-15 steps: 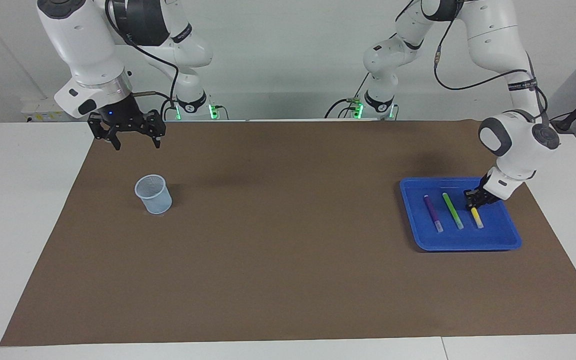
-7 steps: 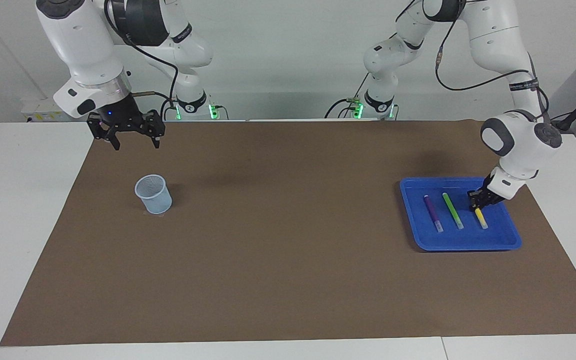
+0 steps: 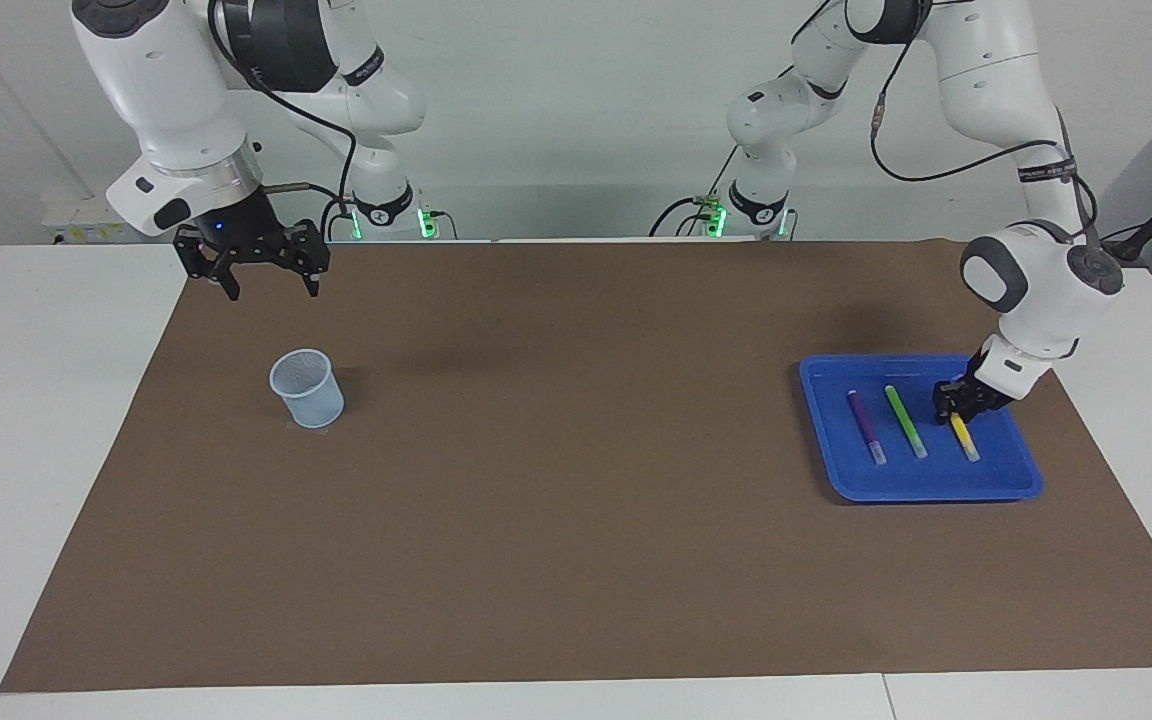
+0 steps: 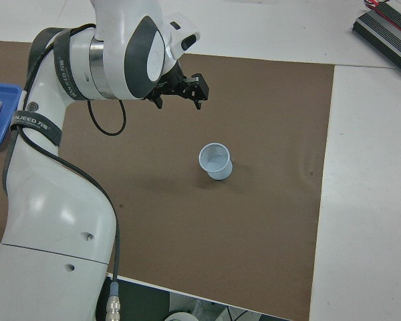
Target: Right arm passes pens to left for tray arrangement
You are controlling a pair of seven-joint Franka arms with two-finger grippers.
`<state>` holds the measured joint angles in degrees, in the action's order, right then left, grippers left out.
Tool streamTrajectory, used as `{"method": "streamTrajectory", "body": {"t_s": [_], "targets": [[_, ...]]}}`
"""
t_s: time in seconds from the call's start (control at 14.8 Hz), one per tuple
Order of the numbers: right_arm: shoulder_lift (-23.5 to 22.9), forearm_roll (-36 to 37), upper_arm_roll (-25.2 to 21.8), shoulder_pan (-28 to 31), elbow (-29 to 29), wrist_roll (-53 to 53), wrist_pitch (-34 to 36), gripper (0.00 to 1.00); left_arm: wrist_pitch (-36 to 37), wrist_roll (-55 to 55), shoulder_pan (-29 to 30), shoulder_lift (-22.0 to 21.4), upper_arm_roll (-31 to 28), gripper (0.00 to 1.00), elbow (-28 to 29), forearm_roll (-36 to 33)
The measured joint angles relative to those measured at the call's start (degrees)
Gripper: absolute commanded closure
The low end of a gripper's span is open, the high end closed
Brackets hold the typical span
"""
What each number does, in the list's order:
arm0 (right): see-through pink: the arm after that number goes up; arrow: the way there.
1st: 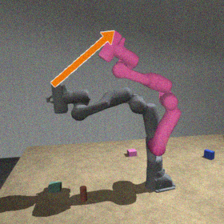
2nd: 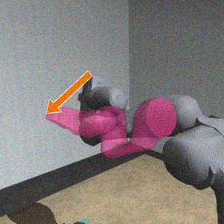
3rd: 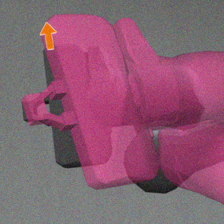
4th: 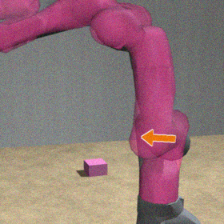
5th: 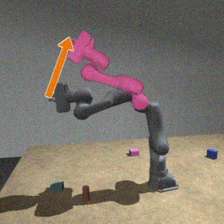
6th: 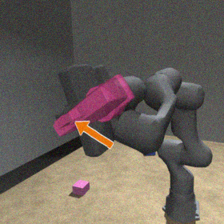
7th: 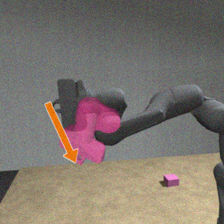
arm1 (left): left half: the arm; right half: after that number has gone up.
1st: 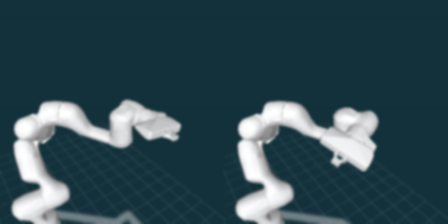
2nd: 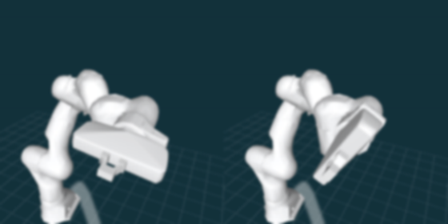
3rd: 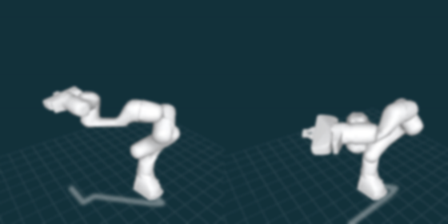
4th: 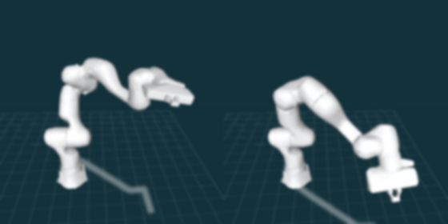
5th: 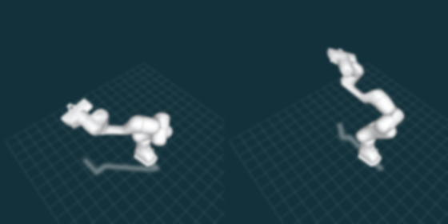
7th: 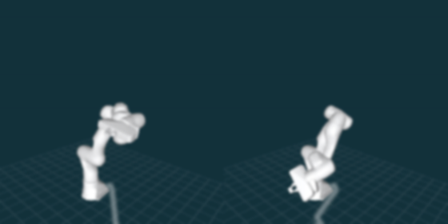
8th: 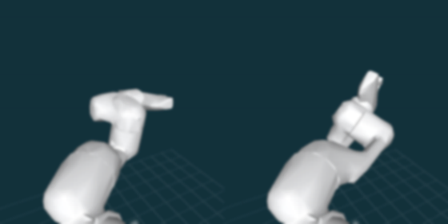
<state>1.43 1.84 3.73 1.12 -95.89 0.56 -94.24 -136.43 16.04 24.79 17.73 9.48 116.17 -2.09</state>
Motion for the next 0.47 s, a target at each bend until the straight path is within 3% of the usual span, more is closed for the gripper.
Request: {"method": "streamTrajectory", "body": {"t_s": [0.34,0.47], "targets": [[0.00,0.00,0.00,0.00,0.00,0.00,0.00,0.00,0.14,0.00,0.00,0.00,0.19,0.00,-0.67,0.00],[0.00,0.00,0.00,0.00,0.00,0.00,0.00,0.00,3.19,0.00,-0.02,-0.03,0.47,0.00,-3.42,0.01]]}}
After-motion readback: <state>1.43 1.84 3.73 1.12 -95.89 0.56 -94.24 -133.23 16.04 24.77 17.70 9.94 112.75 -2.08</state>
